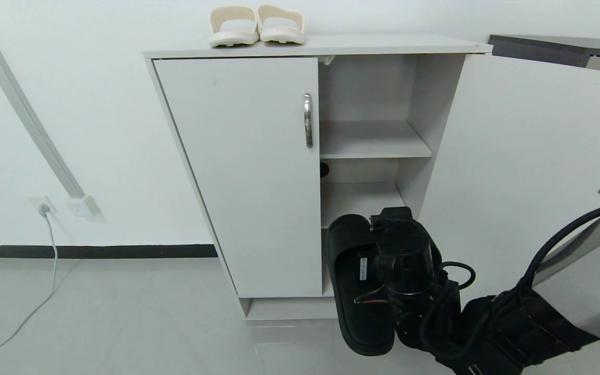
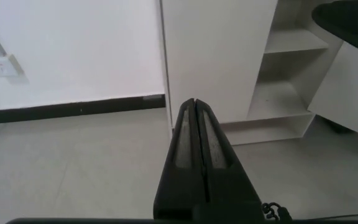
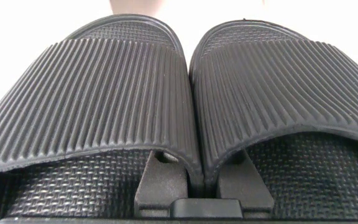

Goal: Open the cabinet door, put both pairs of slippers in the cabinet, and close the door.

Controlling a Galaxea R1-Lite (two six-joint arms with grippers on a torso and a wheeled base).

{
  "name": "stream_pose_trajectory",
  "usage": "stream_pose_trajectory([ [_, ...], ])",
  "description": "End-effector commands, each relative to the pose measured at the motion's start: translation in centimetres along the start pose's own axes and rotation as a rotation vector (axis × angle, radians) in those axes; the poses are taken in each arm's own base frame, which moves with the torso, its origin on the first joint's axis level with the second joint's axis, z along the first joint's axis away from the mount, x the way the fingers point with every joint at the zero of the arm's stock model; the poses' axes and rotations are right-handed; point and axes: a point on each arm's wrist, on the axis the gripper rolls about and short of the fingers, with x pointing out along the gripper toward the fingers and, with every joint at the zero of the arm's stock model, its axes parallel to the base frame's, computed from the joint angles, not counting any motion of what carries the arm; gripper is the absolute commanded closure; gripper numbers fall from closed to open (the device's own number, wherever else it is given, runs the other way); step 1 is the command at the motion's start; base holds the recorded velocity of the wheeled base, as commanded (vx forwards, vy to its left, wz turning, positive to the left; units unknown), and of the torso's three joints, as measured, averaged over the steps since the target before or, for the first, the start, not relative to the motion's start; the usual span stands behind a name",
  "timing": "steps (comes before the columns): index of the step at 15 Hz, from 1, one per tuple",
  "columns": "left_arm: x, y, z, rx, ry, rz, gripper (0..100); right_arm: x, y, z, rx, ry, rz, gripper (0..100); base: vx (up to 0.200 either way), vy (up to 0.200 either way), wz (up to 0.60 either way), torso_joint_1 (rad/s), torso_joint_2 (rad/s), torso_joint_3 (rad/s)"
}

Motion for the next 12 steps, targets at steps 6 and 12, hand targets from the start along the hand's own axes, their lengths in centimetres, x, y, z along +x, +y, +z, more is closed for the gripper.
stream_pose_trajectory([
  [6,0.0,0.0,0.0,-0.023,0.001,0.004,100,1.0,0.1,-2.0,-0.041,0.041,-0.014,100,0.000,0.000,0.00,0.000,0.00,0.000],
  [12,0.0,0.0,0.0,-0.023,0.002,0.004,100,1.4,1.2,-3.7,-0.035,0.045,0.071,100,0.000,0.000,0.00,0.000,0.00,0.000],
])
